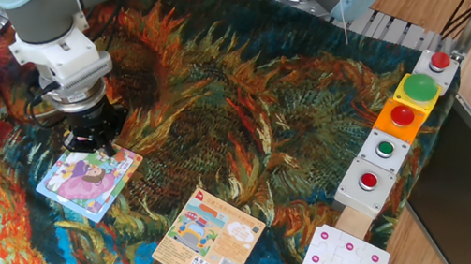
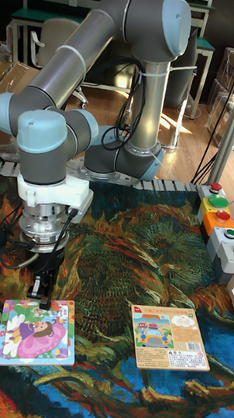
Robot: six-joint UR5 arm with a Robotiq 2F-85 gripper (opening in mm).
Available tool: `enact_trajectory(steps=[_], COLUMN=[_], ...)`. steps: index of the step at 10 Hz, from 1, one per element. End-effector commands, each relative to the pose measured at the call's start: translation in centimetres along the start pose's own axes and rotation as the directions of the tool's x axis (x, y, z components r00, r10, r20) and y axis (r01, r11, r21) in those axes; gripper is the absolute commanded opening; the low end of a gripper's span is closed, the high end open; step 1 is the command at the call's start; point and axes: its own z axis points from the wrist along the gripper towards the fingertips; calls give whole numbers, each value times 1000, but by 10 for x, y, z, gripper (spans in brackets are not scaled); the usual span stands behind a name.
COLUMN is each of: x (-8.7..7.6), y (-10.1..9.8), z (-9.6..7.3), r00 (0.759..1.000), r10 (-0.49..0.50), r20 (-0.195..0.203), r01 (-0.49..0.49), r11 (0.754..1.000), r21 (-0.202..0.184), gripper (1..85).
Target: Assemble one piece of a puzzle
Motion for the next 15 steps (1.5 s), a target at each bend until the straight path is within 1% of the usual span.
enact_trajectory(steps=[1, 5, 8, 12, 15], x=[0, 10, 12, 13, 10], y=[-4, -9, -11, -11, -12], z=[-1, 4, -3, -4, -3], r00=[1000, 1000, 1000, 1000, 1000], r10=[0, -22, -25, -24, -28], r20=[8, 9, -9, -10, -3], r01=[0, 22, 25, 25, 28], r11=[1000, 1000, 1000, 1000, 1000], r21=[5, 7, 9, 2, 0], gripper=[13, 13, 13, 13, 13])
